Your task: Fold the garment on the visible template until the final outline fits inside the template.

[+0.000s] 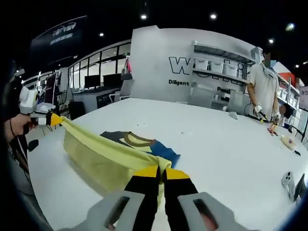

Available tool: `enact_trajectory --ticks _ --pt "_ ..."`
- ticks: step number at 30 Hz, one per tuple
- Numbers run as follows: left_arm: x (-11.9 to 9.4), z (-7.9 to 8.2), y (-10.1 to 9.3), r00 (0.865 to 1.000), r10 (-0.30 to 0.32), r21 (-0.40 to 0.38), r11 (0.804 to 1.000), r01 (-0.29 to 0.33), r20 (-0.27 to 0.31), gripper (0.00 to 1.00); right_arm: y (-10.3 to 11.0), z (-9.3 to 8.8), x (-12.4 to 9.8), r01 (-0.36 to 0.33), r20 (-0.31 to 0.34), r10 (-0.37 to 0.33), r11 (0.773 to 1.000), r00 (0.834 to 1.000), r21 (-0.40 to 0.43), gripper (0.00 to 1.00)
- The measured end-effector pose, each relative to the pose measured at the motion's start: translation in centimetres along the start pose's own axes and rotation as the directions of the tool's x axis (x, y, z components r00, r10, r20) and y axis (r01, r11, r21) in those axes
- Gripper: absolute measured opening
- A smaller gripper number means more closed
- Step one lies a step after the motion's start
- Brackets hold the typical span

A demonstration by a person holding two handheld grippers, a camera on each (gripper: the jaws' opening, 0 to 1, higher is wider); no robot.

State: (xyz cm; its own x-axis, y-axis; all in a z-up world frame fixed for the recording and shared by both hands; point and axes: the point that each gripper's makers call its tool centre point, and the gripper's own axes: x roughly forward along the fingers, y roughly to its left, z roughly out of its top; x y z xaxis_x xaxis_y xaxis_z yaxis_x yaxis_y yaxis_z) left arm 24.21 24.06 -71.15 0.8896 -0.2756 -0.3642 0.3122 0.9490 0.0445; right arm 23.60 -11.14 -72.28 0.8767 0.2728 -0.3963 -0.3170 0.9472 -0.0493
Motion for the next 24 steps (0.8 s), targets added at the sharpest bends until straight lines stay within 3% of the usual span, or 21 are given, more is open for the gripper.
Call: enact_trajectory --ticks 5,6,7,11,13,18,21,24 --pt "2.0 0.5 0.7 1.0 0.003 0.028 1.0 -0.004 0.013 0.06 -0.5 0.8 1.4 0.012 0.014 -0.012 0.999 1.0 -0.032 0.0" --pt "2.5 0.5 0.6 1.0 -0.019 0.061 0.998 0.018 0.017 0.06 -0.8 0.9 1.8 0.024 0.017 -0.023 0.999 1.0 -0.034 0.0" --pt "3.0 0.2 0.7 0.999 -0.033 0.099 0.994 0.034 -0.013 0.06 -0.8 0.8 2.0 0.023 0.015 -0.023 0.999 1.0 -0.036 0.0" --pt "4.0 0.4 1.3 0.999 -0.038 0.094 0.995 0.039 -0.005 0.06 -0.9 1.0 3.2 -0.024 0.021 0.027 0.992 0.999 -0.126 0.0" --pt "4.7 0.5 1.3 0.999 -0.049 0.114 0.992 0.05 -0.01 0.06 -1.3 1.2 3.8 -0.029 0.034 0.033 0.994 0.999 -0.109 0.0" --pt "6.8 0.9 1.3 0.998 -0.068 0.141 0.988 0.068 -0.005 0.06 -2.2 1.1 5.4 0.004 0.015 0.0 0.975 1.0 -0.222 0.0" --pt "7.9 0.7 1.5 0.998 -0.056 0.145 0.988 0.059 -0.022 0.06 -2.3 0.8 6.5 0.001 0.007 0.0 0.981 1.0 -0.193 0.0" --pt "9.2 0.6 1.8 0.998 -0.053 0.148 0.987 0.057 -0.034 0.06 -2.6 0.6 7.4 0.002 -0.007 -0.003 0.975 1.0 -0.223 0.0"
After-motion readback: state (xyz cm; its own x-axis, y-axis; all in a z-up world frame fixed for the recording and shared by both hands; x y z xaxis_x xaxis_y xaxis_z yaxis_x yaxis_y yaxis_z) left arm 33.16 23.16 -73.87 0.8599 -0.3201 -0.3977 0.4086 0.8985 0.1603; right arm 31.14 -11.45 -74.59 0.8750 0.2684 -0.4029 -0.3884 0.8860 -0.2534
